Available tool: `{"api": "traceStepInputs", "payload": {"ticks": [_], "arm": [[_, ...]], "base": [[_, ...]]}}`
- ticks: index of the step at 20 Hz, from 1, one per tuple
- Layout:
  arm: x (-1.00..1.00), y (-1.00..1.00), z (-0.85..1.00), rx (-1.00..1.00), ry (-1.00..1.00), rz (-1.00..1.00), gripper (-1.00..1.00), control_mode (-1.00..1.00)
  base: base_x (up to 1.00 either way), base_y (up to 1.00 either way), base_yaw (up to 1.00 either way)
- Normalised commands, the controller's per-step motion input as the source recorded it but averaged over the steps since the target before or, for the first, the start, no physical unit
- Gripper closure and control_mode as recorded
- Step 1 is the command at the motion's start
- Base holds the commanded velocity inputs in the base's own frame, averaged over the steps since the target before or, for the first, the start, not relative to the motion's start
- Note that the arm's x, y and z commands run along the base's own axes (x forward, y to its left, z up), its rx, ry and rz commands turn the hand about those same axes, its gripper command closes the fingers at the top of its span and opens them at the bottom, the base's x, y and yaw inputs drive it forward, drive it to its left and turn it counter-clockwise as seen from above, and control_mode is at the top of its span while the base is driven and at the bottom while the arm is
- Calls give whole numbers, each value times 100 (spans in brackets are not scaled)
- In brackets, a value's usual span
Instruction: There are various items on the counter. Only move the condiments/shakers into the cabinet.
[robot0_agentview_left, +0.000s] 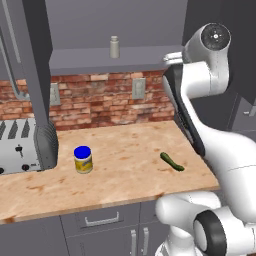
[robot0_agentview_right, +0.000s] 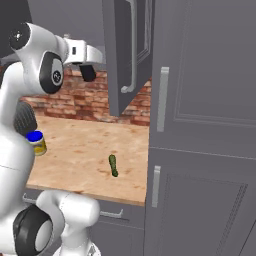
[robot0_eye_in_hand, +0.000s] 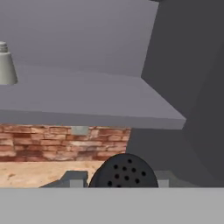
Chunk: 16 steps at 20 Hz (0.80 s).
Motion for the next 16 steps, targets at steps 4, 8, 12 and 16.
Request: {"api": "traceStepInputs", "payload": {"ticks": [4, 8, 12, 16], "arm": [[44, 9, 30, 0, 0, 0, 100, -100], [54, 3, 22, 0, 0, 0, 100, -100], [50, 0, 21, 0, 0, 0, 100, -100], [57, 0, 3, 0, 0, 0, 100, -100]], "base": [[0, 0, 0], [0, 0, 0], [0, 0, 0], [0, 0, 0]]}}
